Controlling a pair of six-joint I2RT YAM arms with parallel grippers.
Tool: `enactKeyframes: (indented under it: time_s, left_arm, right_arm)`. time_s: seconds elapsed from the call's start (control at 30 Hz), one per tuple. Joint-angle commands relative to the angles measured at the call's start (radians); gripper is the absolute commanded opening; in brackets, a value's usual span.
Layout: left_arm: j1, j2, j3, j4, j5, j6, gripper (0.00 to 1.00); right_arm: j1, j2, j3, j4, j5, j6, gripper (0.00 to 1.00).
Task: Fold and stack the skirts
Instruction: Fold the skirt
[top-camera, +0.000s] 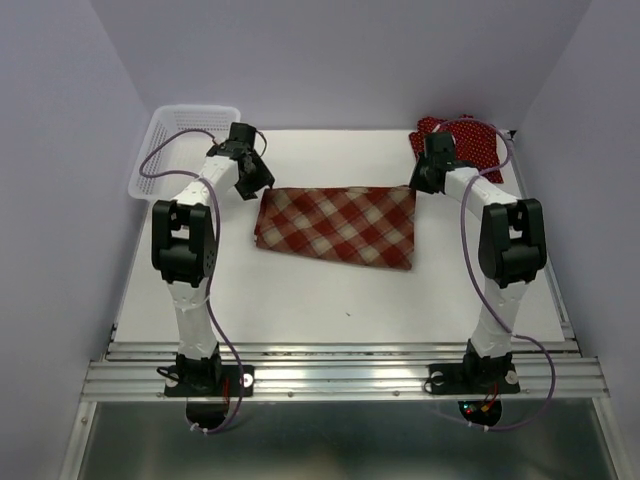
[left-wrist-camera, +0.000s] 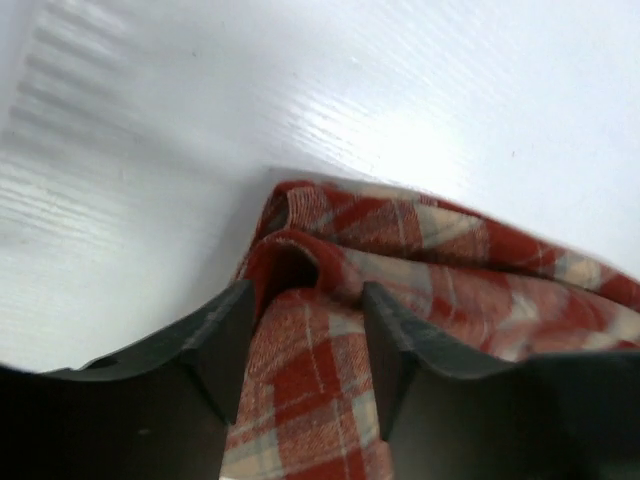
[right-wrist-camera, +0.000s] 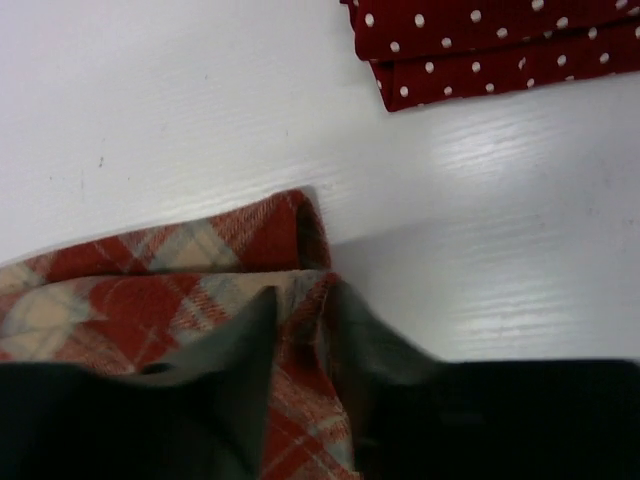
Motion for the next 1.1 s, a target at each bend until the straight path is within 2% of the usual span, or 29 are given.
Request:
enactKeyframes:
  time_s: [0.0, 0.03, 0.1, 0.2, 0.27, 0.43, 0.63, 0.93, 1.07]
  left_arm:
    - [0.014, -0.004, 0.081, -0.019, -0.062, 0.027, 0.65]
    - [0.014, -0.007, 0.083, -0.018, -0.057, 0.028, 0.69]
    - [0.013, -0.024, 0.080, -0.013, -0.046, 0.033, 0.99]
    - [0.003, -0.062, 0.060, -0.010, -0.037, 0.037, 0.99]
    - [-0.015, -0.102, 0.020, -0.007, -0.040, 0.042, 0.99]
    - [-0.055, -0.207, -0.175, 0.054, -0.048, 0.076, 0.99]
    - [-0.067, -0.280, -0.374, 0.135, -0.039, 0.143, 0.99]
    - [-0.066, -0.217, -0.414, 0.177, -0.066, 0.192, 0.99]
    - [-0.059, -0.149, -0.405, 0.194, -0.031, 0.197, 0.99]
  right_arm:
    - [-0.012, 0.027, 0.114, 0.065, -0.040, -0.054, 0.46]
    - [-0.012, 0.029, 0.123, 0.065, -0.048, -0.057, 0.52]
    - [-0.012, 0.018, 0.134, 0.065, -0.073, -0.077, 0.66]
    - [-0.012, -0.033, 0.114, 0.051, -0.109, -0.087, 0.76]
    - [-0.012, -0.069, 0.065, 0.041, -0.161, -0.083, 1.00]
    - [0.001, -0.212, -0.128, 0.038, -0.342, -0.071, 1.00]
    - [0.115, -0.286, -0.269, 0.030, -0.361, -0.127, 1.00]
    - [0.133, -0.361, -0.352, 0.021, -0.370, -0.112, 1.00]
    - [0.133, -0.388, -0.366, 0.015, -0.366, -0.120, 1.00]
